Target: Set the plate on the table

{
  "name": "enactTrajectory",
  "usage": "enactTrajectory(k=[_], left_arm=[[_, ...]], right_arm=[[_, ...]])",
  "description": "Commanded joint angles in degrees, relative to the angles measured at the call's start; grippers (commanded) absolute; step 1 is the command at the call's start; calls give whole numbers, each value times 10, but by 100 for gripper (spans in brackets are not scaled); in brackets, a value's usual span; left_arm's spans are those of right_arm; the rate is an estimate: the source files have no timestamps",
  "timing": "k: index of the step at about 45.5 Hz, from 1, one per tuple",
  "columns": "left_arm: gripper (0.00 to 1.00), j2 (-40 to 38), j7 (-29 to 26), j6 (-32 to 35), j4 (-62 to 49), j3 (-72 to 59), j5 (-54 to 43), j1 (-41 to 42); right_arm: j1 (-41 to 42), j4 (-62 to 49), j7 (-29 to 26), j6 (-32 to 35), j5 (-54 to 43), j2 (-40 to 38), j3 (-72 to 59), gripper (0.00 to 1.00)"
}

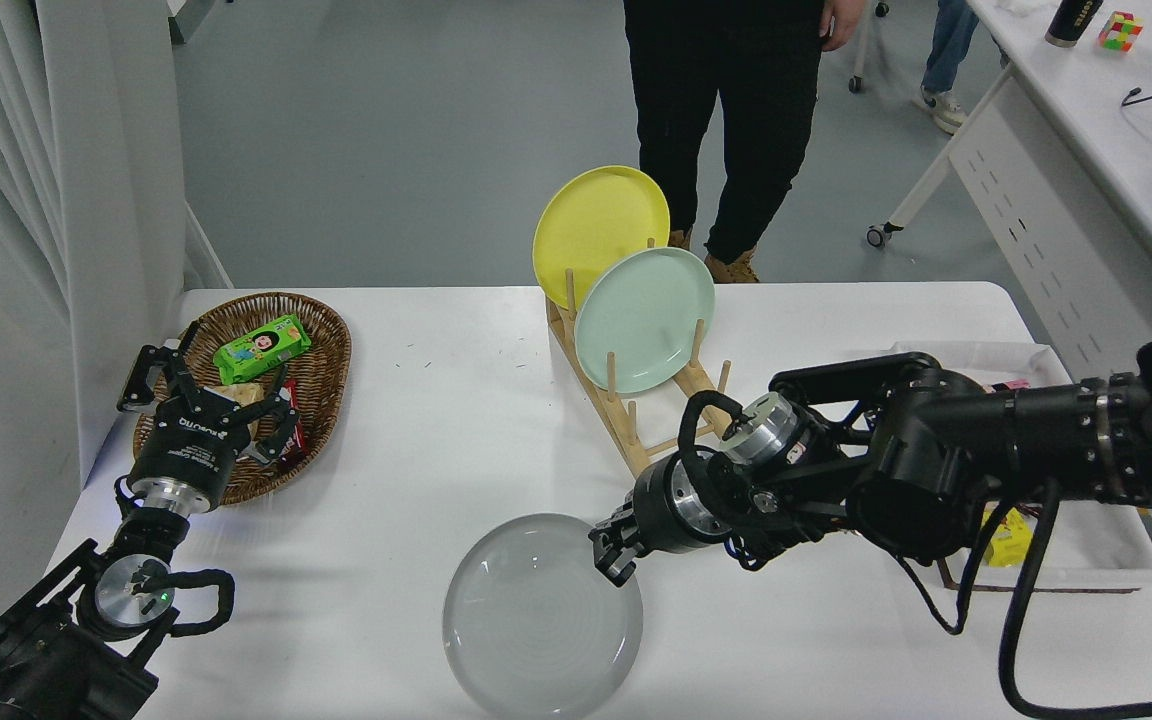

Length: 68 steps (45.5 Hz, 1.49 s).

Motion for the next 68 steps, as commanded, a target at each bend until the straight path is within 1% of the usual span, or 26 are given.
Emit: enactTrajectory(k=[1, 19, 68], left_arm=[[98, 0, 0, 0, 0, 0, 0, 0], [98, 0, 0, 0, 0, 0, 0, 0], [98, 0, 0, 0, 1, 0, 0, 0]], right_arm=[[-26, -9, 3, 0, 1, 4, 13, 0], [-59, -48, 3, 0, -5, 9, 20, 0], [-85, -71, 4, 7, -14, 21, 39, 0]])
